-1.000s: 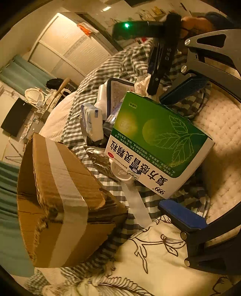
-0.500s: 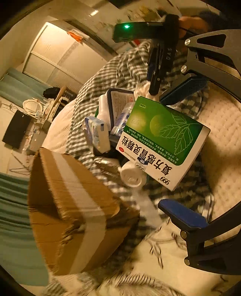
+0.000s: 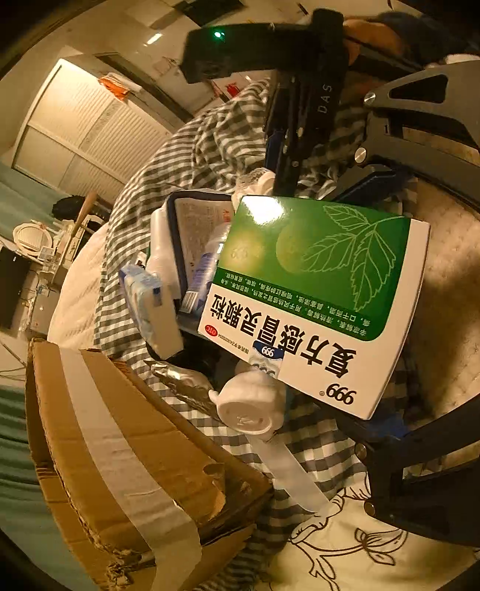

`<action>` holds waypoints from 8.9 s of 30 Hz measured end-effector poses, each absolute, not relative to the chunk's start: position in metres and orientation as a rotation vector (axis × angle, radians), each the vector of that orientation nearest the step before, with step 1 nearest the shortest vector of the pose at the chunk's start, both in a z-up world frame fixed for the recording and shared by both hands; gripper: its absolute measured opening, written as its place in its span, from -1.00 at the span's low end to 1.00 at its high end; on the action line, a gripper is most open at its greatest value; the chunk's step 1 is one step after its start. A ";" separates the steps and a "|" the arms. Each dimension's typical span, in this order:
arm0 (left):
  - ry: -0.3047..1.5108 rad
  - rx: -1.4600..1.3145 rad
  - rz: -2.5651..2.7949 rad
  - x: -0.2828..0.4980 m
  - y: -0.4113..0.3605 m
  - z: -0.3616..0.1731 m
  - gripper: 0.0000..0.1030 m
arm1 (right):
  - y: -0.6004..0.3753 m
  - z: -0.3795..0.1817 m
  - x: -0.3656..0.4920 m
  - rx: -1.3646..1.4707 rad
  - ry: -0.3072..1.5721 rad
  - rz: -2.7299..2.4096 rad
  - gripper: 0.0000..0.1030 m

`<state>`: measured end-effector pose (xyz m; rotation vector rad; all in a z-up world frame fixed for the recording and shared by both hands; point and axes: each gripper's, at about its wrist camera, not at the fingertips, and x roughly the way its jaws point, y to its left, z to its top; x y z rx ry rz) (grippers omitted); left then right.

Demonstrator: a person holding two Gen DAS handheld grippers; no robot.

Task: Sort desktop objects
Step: 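Grasp the green-white medicine box with the left gripper, then carry the green-white medicine box into the cardboard box and release, then grasp the blue Vinda tissue pack with the left gripper, then drop the tissue pack into the cardboard box with the left gripper while the right gripper carries a white bag, then grasp the blue dental floss jar with the left gripper, then put the floss jar in the box with the left gripper while the right gripper carries a foil bag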

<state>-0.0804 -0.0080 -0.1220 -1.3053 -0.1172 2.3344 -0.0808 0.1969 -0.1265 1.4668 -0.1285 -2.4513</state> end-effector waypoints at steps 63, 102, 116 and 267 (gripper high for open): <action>-0.202 -0.851 2.644 -0.043 -0.025 -0.013 0.67 | 0.190 -0.002 -0.050 1.006 -0.251 -2.653 -0.72; -0.485 -0.825 2.694 -0.171 -0.131 0.043 0.67 | 0.098 0.091 -0.123 0.808 0.025 -2.546 -0.72; -0.469 -0.887 2.871 -0.183 -0.170 0.005 1.00 | 0.018 0.055 -0.177 0.957 0.065 -2.482 -0.16; 0.038 -1.206 2.696 -0.156 0.032 -0.134 0.78 | 0.194 -0.133 -0.144 1.429 -0.051 -2.351 -0.66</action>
